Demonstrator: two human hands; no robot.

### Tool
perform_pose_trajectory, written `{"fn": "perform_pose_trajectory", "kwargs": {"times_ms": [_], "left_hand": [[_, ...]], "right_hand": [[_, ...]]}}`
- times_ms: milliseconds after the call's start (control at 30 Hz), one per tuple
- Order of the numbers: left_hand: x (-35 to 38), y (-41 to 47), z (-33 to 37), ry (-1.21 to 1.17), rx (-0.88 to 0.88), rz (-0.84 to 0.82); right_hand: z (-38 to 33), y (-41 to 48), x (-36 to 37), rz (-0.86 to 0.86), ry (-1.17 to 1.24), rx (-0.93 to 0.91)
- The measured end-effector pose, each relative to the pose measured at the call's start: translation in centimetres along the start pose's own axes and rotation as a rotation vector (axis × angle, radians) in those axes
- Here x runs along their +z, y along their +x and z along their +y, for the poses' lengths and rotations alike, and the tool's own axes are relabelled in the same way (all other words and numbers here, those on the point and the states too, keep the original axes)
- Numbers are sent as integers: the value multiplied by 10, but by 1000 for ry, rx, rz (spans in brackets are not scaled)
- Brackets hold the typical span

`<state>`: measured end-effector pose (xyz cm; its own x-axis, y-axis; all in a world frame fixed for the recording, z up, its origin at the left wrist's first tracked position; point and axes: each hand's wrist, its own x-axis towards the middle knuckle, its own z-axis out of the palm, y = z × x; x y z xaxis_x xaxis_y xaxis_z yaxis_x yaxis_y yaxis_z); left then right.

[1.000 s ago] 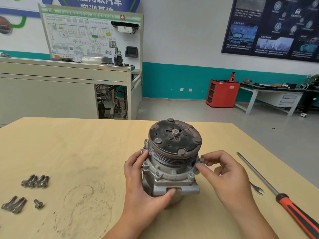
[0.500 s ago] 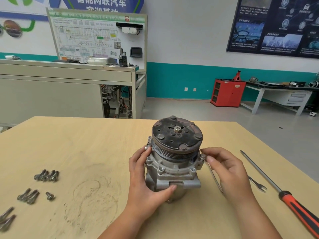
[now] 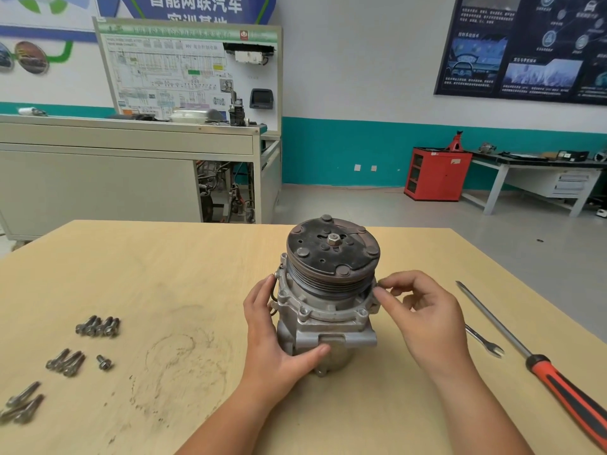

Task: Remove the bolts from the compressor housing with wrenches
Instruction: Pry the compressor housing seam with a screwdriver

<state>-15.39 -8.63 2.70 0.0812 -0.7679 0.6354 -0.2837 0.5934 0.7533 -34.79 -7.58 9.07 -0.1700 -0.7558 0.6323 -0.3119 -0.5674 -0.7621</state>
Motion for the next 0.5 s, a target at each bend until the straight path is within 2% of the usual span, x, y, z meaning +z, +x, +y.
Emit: {"fn": "perform_pose_trajectory", "kwargs": {"times_ms": [133,267,400,500], "left_hand": [[-1,0,0,3,-13,-5],[-1,0,-1,0,-10,-13],[-2,0,-3,-1,-11,-16],[-3,1,-2,5,-13,-27]], "right_hand": [[-1,-1,-1,-50,70,23],[-1,0,3,11,-68,-4],[-16,2,0,42,47,-37],[-38,1,-6,126,191,-55]]}}
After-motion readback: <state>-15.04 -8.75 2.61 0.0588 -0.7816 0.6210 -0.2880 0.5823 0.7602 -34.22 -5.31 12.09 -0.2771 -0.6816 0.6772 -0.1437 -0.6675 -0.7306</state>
